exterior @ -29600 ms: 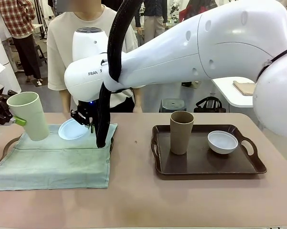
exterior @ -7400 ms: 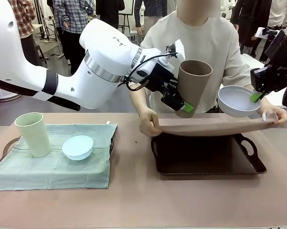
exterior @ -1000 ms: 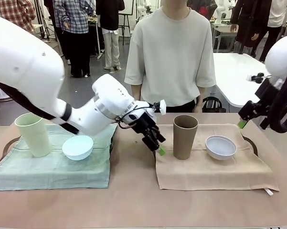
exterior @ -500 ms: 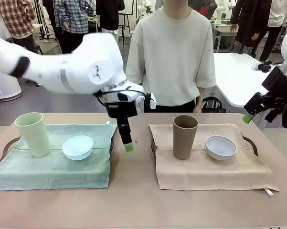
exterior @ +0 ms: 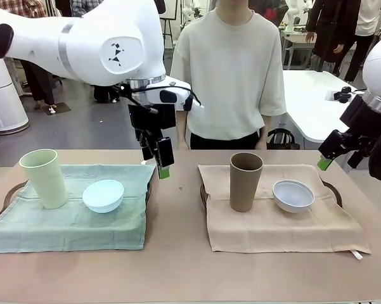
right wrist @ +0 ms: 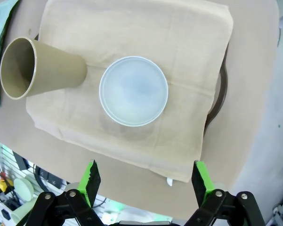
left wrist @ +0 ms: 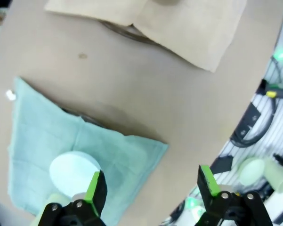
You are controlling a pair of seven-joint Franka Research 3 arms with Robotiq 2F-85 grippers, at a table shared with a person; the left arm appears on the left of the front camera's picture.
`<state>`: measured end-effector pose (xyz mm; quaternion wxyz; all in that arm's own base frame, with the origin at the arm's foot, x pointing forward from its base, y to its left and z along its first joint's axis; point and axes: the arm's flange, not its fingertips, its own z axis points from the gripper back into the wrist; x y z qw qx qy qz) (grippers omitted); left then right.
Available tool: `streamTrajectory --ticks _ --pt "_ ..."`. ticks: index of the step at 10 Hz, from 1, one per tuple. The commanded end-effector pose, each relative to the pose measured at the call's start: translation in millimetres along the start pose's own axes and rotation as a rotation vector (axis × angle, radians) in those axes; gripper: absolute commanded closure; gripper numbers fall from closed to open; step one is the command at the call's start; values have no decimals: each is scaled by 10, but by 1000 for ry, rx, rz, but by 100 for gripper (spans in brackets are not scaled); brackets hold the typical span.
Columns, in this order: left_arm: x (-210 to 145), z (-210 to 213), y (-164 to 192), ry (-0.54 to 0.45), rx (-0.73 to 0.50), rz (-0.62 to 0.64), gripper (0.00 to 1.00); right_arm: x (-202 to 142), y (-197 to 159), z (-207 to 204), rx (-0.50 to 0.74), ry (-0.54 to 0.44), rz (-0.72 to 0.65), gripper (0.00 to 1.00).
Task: Set up a tray with a mat and arrange the tableware.
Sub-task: Place the Picnic Bowl and Reusable plastic cup back onto the Handle tray in front of the human's position.
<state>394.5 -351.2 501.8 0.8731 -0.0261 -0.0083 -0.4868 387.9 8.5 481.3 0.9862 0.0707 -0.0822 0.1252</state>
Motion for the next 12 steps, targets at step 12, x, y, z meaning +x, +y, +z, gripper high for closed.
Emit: streamTrajectory --ticks 12 --pt "-19 85 -61 1 5 45 0 11 1 -19 0 5 -7 0"
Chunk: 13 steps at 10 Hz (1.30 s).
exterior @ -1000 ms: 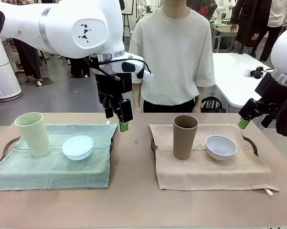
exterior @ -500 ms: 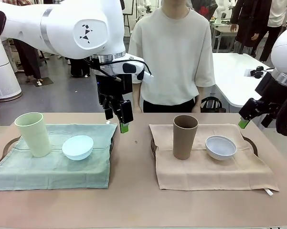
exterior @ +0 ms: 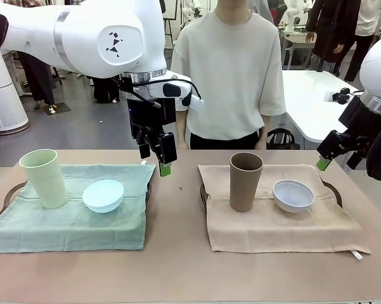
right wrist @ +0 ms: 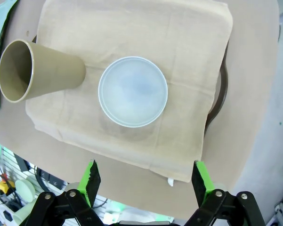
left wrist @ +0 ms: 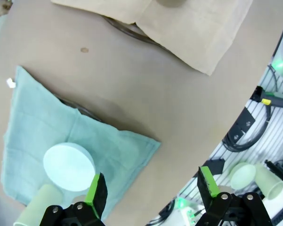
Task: Set up a tray with a mat and arrange the tableware.
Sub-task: Place the Picnic Bowl and Reusable plastic cup back onto the Handle tray in front of the human's position.
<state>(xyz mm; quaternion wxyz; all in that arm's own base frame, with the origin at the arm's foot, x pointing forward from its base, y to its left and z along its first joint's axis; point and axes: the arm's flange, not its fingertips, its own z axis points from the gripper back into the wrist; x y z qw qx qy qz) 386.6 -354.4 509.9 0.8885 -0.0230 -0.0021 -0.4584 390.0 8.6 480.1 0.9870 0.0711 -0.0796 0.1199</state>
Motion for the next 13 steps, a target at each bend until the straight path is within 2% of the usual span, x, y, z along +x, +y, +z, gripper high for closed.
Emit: streamTrajectory --ticks 1,6,8,10,11,13 --pt "-6 7 26 -12 4 -20 0 -8 6 -4 0 1 4 0" --pt "1 2 0 0 0 0 0 -8 6 -4 0 1 4 0" --pt "-330 20 284 81 -74 15 0 -29 -105 -5 11 13 -27 0" --pt "-746 66 568 115 -86 136 0 -91 -231 84 14 -4 -75 0" --pt "-1045 216 799 85 -80 198 0 -117 -359 162 35 -10 -127 0" --pt "-1641 456 1187 -21 -97 222 0 -216 -581 258 54 -21 -179 0"
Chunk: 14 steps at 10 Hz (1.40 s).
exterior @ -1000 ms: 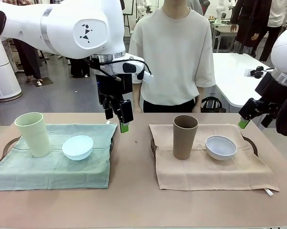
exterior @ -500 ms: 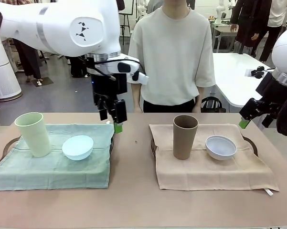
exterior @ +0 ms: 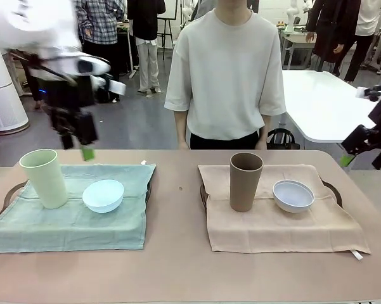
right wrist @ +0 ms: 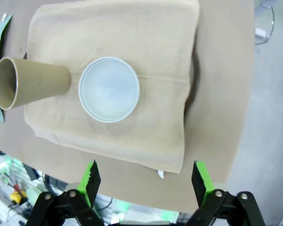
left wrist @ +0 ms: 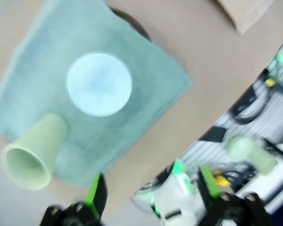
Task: Set up a tray with a mat and arrange the tableware.
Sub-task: Place the Picnic Bowl and Reusable plastic cup back onto the Handle tray in front of the human's position.
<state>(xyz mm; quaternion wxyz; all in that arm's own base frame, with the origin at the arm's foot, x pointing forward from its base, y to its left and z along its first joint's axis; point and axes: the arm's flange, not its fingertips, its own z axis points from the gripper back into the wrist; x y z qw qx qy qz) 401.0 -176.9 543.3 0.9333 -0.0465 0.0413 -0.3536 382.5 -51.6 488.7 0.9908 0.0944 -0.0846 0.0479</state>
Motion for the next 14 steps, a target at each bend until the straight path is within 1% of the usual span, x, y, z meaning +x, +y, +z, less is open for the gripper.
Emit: streamTrajectory --ticks 1,2,3,4,5,6,7,8,9,10,13,14 --pt "-543 139 363 -135 -23 39 0 -45 -100 75 22 8 -45 0" --pt "-894 279 582 -208 -40 84 0 -74 -118 78 36 12 -57 0" --pt "-1155 329 749 -269 -74 109 0 -92 -158 86 52 14 -64 0" --pt "-1377 348 901 -324 -126 116 0 -114 -210 121 135 26 -61 0" --pt "-1553 338 1029 -364 -187 111 0 -124 -301 189 238 15 -82 0" --pt "-1672 317 1172 -400 -238 97 0 -141 -397 241 302 6 -107 0" --pt "-1738 282 1259 -413 -267 91 0 -170 -455 261 302 2 -121 0" --pt "-1774 284 1238 -390 -255 80 0 -192 -457 263 287 8 -131 0" --pt "-1768 373 1230 -387 -220 128 0 -183 -446 264 250 14 -129 0" --pt "-1768 373 1230 -387 -220 128 0 -205 -445 253 274 1 -137 0" --pt "-1768 373 1230 -387 -220 128 0 -207 -463 277 267 1 -142 0" --pt "-1769 357 1233 -390 -224 108 0 -248 -597 312 331 13 -175 0"
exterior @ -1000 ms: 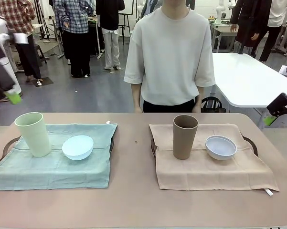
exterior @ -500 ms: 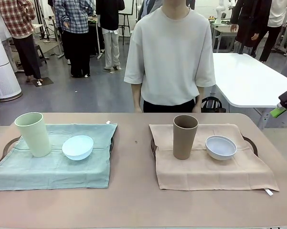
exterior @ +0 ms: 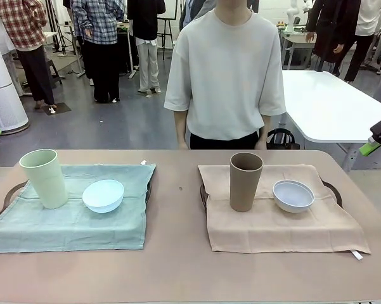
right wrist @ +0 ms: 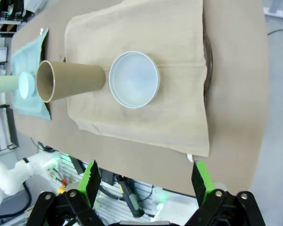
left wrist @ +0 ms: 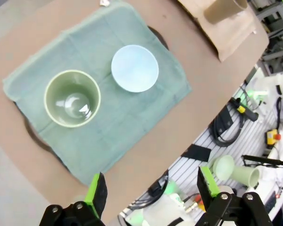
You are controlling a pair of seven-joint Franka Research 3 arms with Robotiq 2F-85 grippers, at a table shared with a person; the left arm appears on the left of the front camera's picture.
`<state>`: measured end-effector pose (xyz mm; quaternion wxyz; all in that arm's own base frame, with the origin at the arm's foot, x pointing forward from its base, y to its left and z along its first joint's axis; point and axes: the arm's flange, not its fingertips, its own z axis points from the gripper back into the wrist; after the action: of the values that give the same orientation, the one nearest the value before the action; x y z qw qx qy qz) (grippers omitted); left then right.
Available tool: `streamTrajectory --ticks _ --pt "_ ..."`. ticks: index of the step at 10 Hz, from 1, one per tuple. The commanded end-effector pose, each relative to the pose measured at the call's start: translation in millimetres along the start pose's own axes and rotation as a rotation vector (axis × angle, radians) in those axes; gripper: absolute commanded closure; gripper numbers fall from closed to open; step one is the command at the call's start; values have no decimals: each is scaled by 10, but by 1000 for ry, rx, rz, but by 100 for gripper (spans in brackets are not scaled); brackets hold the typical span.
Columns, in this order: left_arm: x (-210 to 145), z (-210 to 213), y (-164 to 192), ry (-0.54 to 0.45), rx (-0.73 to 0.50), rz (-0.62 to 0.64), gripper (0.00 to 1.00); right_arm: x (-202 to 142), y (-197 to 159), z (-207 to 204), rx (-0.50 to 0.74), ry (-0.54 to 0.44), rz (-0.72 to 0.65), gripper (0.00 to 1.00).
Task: Set up a tray with a mat and arrange the tableware.
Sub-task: Place the Picnic Bowl and Reusable plastic cup back onto the Handle tray in front of the human's position.
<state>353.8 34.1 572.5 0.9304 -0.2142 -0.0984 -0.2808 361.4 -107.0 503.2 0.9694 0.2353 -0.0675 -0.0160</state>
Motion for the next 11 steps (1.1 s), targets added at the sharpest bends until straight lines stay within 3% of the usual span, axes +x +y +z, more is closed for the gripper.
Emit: streamTrajectory --ticks 1,3,4,6,11 --pt "-164 15 251 -23 -108 60 0 -55 -317 150 132 10 -65 0" --pt "-488 87 623 -103 -296 163 0 -104 -734 314 338 3 -147 0" --pt "-638 133 794 -149 -325 226 0 -110 -918 382 417 -13 -191 0" --pt "-825 246 1038 -167 -424 285 0 -110 -1124 564 590 63 -208 0" --pt "-1089 595 1505 -147 -357 398 0 -152 -1281 677 533 92 -245 0"
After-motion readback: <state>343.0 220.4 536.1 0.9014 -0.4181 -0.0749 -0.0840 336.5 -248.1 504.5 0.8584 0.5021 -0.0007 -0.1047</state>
